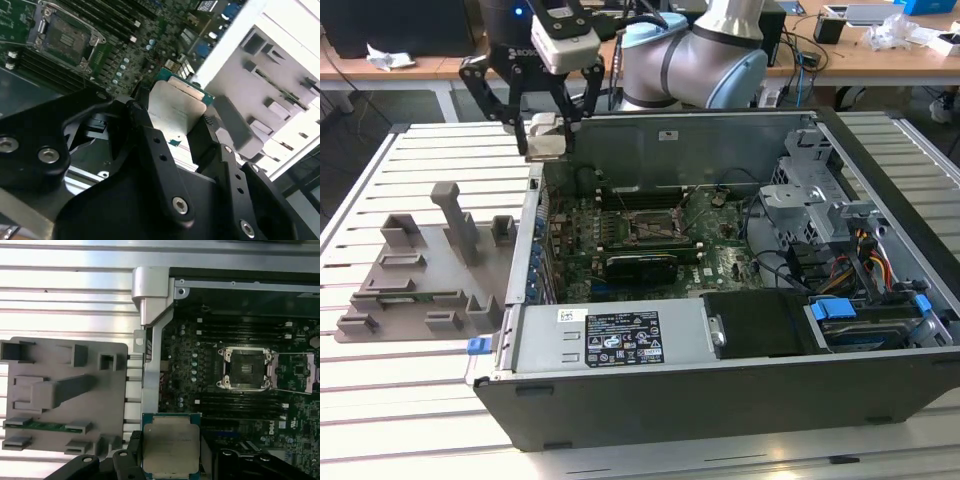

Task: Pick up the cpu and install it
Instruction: 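Pick up the cpu and move it towards the insertion slot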

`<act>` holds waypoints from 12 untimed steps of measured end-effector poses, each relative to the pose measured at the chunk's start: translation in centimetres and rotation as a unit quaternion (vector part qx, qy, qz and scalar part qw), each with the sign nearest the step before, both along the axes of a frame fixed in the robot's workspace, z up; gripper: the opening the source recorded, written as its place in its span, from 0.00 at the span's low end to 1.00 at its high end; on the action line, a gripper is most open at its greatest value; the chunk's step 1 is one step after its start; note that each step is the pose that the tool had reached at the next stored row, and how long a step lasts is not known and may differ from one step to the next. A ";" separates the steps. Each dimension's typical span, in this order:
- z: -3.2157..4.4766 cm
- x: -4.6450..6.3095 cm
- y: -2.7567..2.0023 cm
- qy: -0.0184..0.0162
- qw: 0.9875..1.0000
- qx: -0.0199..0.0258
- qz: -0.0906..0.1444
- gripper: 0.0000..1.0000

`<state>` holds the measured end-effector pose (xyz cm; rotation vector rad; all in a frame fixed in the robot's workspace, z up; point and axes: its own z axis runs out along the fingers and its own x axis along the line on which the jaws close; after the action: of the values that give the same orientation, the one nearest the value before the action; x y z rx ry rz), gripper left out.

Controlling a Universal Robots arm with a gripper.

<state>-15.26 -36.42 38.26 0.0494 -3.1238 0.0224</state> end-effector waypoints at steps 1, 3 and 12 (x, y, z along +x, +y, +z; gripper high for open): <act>-0.05 0.5 0.05 0.000 1.000 0.000 0.000 0.55; -0.33 1.9 0.24 0.002 1.000 0.000 0.000 0.55; -2.01 6.8 0.88 0.007 1.000 0.000 0.000 0.55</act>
<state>-8.46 -35.54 36.25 0.0490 -3.1090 0.0229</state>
